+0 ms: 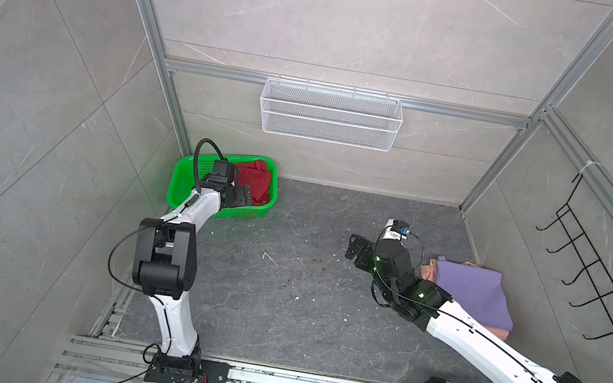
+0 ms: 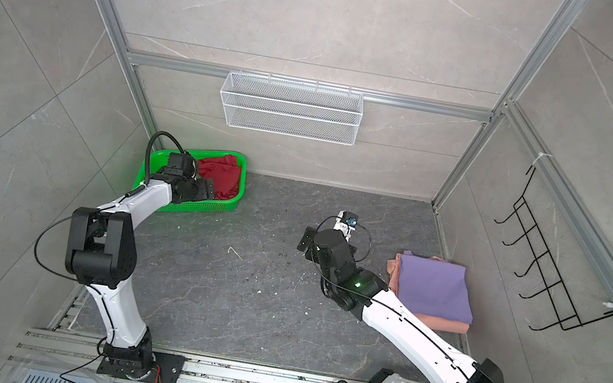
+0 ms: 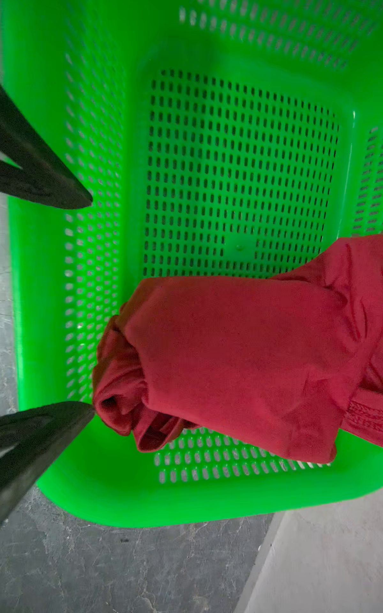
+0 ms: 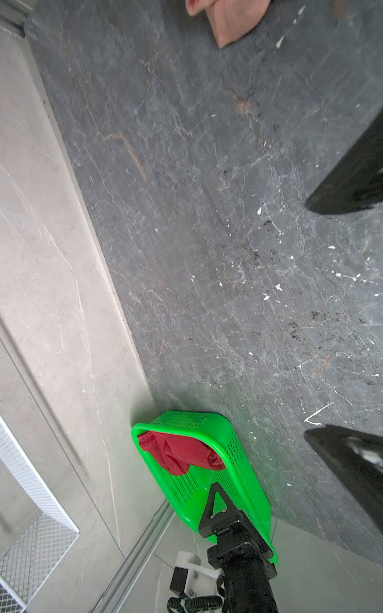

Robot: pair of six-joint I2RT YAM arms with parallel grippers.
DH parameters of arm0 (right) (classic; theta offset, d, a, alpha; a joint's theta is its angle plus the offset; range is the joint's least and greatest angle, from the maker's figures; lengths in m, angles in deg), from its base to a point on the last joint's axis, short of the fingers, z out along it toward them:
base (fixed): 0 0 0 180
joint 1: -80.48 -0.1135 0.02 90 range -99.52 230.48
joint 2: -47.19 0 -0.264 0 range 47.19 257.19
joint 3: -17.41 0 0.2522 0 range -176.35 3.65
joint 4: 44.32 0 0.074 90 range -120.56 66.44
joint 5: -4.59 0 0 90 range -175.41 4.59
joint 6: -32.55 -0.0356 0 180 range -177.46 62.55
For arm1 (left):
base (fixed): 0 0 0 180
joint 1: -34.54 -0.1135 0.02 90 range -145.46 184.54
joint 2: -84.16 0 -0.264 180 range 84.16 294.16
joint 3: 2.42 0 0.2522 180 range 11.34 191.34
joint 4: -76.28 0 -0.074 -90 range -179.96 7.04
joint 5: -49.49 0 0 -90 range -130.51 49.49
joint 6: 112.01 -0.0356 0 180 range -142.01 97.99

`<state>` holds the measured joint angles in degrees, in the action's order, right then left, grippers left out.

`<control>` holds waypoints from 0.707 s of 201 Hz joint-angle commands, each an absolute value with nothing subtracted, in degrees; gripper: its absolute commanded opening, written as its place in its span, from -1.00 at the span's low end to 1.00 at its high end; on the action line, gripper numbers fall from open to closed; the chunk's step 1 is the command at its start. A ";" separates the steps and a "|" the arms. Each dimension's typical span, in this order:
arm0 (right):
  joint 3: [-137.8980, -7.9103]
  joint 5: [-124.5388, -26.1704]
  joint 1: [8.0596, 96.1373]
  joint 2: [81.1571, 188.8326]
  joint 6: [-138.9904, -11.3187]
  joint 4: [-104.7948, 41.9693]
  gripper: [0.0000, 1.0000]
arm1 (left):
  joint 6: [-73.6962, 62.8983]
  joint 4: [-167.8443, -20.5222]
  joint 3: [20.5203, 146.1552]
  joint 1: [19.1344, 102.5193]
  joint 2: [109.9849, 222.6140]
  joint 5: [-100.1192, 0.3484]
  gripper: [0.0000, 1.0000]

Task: Fold and stack the t-shirts
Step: 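Grasp the red t-shirt in the basket with the left gripper while the right advances, then lift the red t-shirt from the basket with the left gripper onto the table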

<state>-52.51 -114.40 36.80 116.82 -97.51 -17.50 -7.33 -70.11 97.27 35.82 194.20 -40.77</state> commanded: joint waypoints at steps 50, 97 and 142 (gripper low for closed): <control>-55.94 -107.69 36.93 124.78 -91.25 -22.29 0.98 | -9.72 -72.58 107.29 36.30 206.08 -49.07 0.82; -61.30 -97.52 36.99 132.69 -87.26 -27.55 0.99 | -8.66 -72.65 109.99 36.30 210.08 -48.02 0.34; -62.07 -96.31 36.77 134.32 -88.21 -27.66 0.99 | -9.30 -75.17 108.83 36.30 205.96 -47.83 -0.90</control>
